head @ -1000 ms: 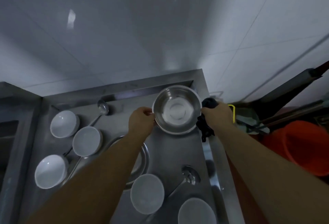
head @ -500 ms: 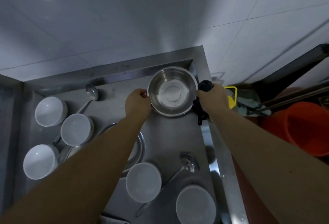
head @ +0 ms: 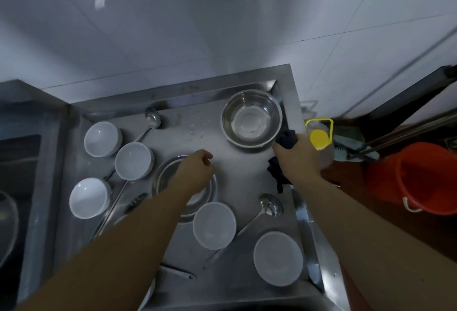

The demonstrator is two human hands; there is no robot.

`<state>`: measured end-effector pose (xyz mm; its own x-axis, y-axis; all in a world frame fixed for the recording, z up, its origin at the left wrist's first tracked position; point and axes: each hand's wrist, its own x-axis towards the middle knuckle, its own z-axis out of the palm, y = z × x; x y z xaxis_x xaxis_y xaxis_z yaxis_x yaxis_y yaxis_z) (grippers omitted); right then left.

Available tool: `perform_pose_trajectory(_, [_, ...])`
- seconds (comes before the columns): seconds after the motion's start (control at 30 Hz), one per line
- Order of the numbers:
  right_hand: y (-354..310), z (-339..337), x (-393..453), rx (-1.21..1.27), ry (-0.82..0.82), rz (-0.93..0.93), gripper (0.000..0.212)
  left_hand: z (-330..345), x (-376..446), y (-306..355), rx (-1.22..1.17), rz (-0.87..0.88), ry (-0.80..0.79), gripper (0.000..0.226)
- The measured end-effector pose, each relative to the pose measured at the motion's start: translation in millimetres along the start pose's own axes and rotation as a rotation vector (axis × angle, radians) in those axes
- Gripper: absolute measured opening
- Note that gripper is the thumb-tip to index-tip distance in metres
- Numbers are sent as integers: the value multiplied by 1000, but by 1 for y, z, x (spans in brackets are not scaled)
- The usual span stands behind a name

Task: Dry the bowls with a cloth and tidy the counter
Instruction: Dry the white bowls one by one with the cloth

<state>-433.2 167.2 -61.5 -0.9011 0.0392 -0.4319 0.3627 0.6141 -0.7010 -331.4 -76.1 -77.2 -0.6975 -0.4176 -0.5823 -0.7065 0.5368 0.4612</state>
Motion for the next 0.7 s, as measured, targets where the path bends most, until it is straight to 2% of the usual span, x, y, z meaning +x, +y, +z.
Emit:
perform_pose_trajectory(0.1, [3,11,-32,11,-80,0,24,4,-23,-24,160,7,-49,26])
perform_pose_trajectory(0.23, [11,27,-69,-40,-174,2,22,15,-52,-58,192,-57,-134,46])
perform_pose_trajectory(0.33, [23,38,-94,-88,-227,28,22,27,-70,-81,192,-103,-174,50])
perform_pose_trajectory(0.57, [52,52,-139,-26,-266,98,23,54,-89,-97,102,-152,-129,37])
perform_pose_trajectory(0.7, [56,53,-153,20,-272,120,25,55,-92,-99,40,-208,-125,21])
